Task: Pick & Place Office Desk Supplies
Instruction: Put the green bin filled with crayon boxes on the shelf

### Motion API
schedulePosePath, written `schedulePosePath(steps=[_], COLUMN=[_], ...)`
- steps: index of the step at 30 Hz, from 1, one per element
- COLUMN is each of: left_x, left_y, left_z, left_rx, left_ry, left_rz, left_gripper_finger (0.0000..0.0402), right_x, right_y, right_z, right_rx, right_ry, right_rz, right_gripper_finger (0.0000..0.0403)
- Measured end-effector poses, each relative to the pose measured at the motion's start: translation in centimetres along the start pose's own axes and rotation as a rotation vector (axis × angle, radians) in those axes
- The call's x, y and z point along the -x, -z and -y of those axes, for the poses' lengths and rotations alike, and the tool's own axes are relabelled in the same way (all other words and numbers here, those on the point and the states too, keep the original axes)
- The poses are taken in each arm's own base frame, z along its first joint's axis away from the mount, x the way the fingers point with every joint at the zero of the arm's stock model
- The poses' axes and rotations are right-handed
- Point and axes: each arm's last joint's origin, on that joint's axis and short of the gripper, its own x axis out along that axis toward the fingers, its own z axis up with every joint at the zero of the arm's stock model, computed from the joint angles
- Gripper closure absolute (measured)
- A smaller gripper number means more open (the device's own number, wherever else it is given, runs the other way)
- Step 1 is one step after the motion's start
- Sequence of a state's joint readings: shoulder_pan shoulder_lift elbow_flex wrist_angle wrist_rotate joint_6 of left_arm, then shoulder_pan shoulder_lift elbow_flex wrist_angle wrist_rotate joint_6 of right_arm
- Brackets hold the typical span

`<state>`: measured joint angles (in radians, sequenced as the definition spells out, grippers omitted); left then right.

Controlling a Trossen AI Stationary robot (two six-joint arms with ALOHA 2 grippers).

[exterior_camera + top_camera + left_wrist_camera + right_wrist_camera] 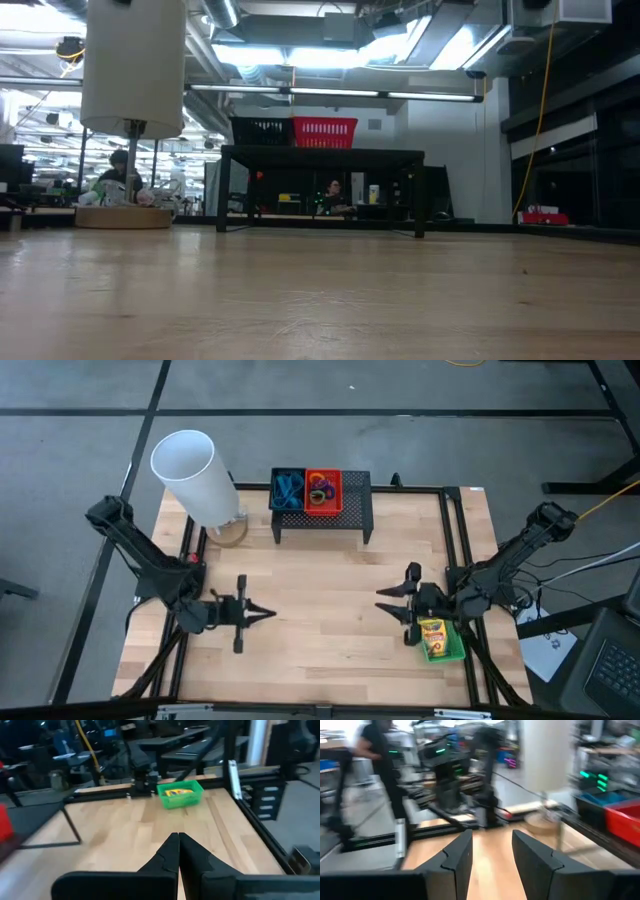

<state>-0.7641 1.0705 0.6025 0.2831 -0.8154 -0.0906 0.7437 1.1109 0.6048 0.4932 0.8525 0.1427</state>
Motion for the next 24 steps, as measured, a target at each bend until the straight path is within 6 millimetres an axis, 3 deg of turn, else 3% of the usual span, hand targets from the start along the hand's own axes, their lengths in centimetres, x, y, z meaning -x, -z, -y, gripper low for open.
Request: schedulePosePath(steps=[4, 8, 15, 24], left_x=[0.8, 1.5, 2.0, 3.0], left_y=[3.8, 6.3, 8.9, 11.2], left_z=[0.1, -0.1, 0.0, 2.8], left_rx=[0.065, 0.102, 0.200, 0.165], left_ry=[0.041, 0.071, 0.127, 0.134], left_rz=[0.065, 0.089, 0.021, 0.034], left_gripper_finger=[0.0396, 0.0396, 0.0372, 0.0328], right_x=[-0.2, -0.3, -0.6, 1.7], right_y=[1.0, 1.7, 3.8, 7.2], right_z=[0.7, 1.2, 2.9, 5.2], right_rx=[-0.038, -0.071, -0.199, -0.411], right_ry=[0.149, 0.228, 0.301, 0.466], right_rz=[-0.040, -0.071, -0.220, -0.616], right_gripper_finger=[0.0264, 0.0264, 0.0264, 0.0264])
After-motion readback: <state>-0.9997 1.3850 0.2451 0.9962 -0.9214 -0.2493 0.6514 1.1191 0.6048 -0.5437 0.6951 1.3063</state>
